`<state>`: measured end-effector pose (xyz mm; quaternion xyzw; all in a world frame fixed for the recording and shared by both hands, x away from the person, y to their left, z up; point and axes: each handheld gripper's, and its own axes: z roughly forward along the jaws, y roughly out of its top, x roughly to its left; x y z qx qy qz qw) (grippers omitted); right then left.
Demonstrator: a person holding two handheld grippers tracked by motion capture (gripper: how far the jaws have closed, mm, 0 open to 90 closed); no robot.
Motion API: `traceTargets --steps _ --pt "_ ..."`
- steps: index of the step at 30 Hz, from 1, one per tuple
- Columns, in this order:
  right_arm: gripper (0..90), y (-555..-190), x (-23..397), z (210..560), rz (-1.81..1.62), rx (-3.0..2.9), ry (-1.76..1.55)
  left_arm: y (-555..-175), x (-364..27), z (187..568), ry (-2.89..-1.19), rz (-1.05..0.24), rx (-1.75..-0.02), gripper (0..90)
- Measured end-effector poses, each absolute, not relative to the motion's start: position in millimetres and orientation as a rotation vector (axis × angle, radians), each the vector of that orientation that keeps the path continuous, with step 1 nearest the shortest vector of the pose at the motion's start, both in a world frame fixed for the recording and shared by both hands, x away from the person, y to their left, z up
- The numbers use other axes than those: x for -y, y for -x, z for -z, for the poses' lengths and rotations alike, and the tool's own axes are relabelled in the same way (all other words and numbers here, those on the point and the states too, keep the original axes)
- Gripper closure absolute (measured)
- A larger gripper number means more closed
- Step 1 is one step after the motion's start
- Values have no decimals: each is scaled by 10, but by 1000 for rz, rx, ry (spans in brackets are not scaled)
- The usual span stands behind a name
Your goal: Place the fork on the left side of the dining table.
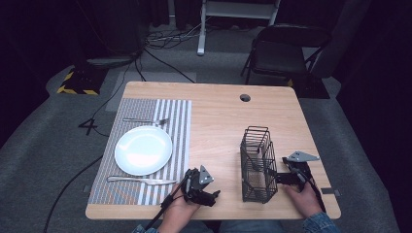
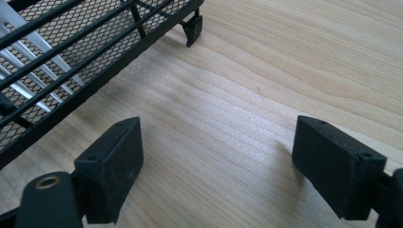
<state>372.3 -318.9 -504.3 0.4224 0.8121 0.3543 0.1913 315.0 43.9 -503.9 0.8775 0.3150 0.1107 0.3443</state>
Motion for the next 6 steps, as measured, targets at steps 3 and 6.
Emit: traceTargets --steps 3,6 --pt "176 -3723 3189 5043 -995 -2281 -1186 -3147 -432 5039 -2279 -291 -830 107" --pt "176 -3723 3189 5043 -995 -2281 -1186 -3145 -432 5038 -2279 -292 -831 107"
